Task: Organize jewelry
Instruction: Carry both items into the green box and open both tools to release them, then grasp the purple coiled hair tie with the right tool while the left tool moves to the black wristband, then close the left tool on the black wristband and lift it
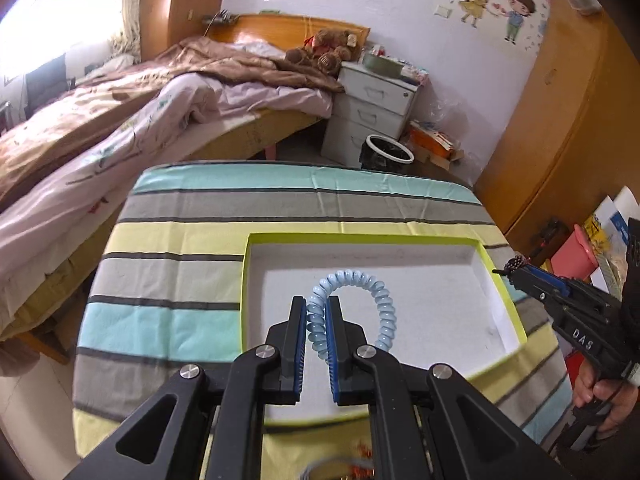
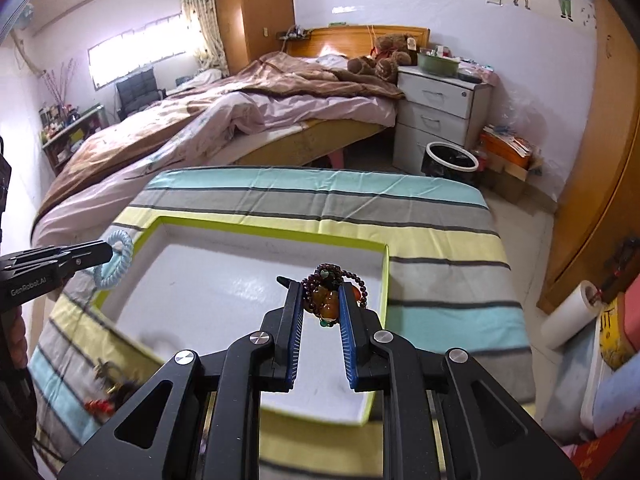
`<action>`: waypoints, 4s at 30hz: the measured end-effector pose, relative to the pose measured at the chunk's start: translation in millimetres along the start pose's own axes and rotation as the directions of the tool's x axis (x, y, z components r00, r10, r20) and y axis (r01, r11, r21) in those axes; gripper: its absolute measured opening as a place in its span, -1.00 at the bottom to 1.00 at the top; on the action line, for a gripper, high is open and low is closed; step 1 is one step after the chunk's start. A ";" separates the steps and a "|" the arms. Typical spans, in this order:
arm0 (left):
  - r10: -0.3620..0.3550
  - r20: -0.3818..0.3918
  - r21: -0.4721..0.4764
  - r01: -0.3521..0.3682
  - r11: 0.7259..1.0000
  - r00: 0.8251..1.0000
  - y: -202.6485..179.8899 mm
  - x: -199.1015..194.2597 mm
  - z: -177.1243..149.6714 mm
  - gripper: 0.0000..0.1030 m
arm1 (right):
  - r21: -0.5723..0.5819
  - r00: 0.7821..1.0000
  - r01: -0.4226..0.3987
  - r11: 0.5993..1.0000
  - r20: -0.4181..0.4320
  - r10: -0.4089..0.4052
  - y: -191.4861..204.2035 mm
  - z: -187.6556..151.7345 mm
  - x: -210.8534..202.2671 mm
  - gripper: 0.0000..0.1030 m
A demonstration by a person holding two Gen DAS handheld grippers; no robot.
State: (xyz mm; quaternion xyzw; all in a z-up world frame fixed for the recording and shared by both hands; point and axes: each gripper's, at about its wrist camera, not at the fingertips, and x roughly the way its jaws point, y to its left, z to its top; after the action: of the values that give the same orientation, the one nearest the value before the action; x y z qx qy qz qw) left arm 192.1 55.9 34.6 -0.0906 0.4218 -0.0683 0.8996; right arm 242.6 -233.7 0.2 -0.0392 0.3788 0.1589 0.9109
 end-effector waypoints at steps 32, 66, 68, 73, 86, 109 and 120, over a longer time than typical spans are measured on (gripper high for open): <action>0.018 -0.157 -0.014 -0.020 1.000 0.987 2.6 80.0 6.3 -0.76 | -0.033 0.989 0.009 0.999 -0.144 -0.013 -1.9 6.7 77.2 -0.61; -0.046 0.018 -0.014 0.046 0.999 0.999 -14.5 -68.7 -85.2 -0.17 | -0.076 0.979 -0.196 0.978 -0.064 0.191 30.7 -79.4 -38.0 -0.19; -0.051 0.011 -0.012 0.051 0.999 0.999 -13.7 -72.0 -93.8 -0.17 | -0.080 0.978 -0.202 0.976 -0.071 0.196 34.0 -85.4 -39.4 -0.19; -0.047 0.005 -0.027 0.047 0.999 0.999 -10.5 -76.7 -104.5 -0.17 | -0.088 0.970 -0.232 0.969 -0.096 0.224 39.6 -98.5 -37.7 -0.20; -0.051 -0.020 -0.051 0.050 0.997 0.998 -2.1 -75.9 -120.3 -0.16 | -0.140 0.963 -0.234 0.962 -0.173 0.209 50.5 -106.8 -21.4 -0.37; -0.073 -0.048 -0.040 0.071 0.997 0.996 -9.6 -65.7 -118.8 -0.16 | -0.236 0.976 -0.171 0.957 -0.170 0.133 58.9 -112.8 -22.2 -0.80; -0.116 -0.093 0.031 0.120 0.992 0.989 -33.5 -43.6 -98.4 -0.16 | -0.120 0.981 -0.185 0.975 -0.076 0.177 37.4 -102.4 -44.4 -0.81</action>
State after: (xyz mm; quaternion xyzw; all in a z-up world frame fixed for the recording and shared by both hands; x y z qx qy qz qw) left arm 86.9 21.6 12.7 -0.0958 0.4548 -0.1330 0.8754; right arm 131.9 -229.5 -39.4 -0.0673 0.3994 0.2634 0.8755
